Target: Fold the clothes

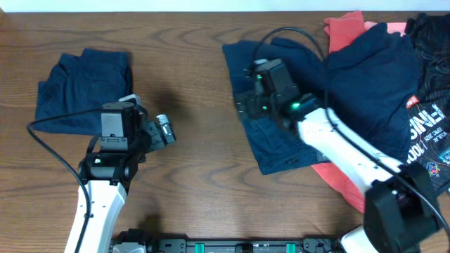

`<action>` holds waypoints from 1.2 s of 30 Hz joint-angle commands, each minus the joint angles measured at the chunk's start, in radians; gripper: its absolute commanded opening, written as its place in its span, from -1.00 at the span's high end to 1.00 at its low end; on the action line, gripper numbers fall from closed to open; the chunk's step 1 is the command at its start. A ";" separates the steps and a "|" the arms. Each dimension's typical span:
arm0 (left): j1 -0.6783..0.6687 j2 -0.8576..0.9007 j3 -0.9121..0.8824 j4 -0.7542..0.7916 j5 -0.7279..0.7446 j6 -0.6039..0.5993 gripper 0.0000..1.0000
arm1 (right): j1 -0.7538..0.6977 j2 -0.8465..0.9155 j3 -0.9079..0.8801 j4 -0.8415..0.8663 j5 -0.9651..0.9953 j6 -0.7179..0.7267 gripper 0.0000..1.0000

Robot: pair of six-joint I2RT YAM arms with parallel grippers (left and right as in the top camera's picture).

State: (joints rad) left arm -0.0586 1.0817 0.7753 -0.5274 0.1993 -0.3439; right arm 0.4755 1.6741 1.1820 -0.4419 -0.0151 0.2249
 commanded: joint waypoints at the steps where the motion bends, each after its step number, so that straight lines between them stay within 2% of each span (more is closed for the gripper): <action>1: -0.052 0.045 0.014 0.016 0.179 -0.036 -0.95 | -0.107 -0.105 0.014 -0.092 0.138 -0.020 -0.98; 4: -0.131 0.107 0.014 0.040 0.228 -0.053 -0.96 | -0.211 -0.159 0.014 -0.196 0.142 -0.020 -0.99; 12: -0.387 0.339 0.014 0.177 0.239 -0.337 -0.96 | -0.427 -0.269 0.014 -0.363 0.139 -0.020 -0.98; 18: -0.562 0.522 0.014 0.397 0.262 -0.547 -0.95 | -0.507 -0.307 0.014 -0.399 0.139 -0.020 -0.98; 22: -0.652 0.617 0.014 0.545 0.261 -0.626 -0.99 | -0.518 -0.310 0.014 -0.415 0.139 -0.020 -0.99; 27: -0.717 0.686 0.014 0.620 0.261 -0.657 -0.52 | -0.518 -0.310 0.014 -0.418 0.139 -0.020 -0.99; 29: -0.723 0.698 0.014 0.619 0.261 -0.656 -0.15 | -0.518 -0.310 0.014 -0.420 0.139 -0.020 -0.99; 32: -0.718 0.701 0.014 0.619 0.261 -0.636 0.77 | -0.518 -0.310 0.014 -0.424 0.139 -0.020 -0.98; 33: -0.714 0.700 0.014 0.619 0.261 -0.624 0.88 | -0.518 -0.310 0.014 -0.426 0.139 -0.020 -0.99; 36: -0.678 0.690 0.014 0.563 0.262 -0.554 0.87 | -0.518 -0.310 0.014 -0.435 0.139 -0.020 -0.98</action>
State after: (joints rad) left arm -0.7689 1.7771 0.7876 0.0765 0.4656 -0.9596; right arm -0.0372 1.3769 1.1831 -0.8719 0.1135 0.2161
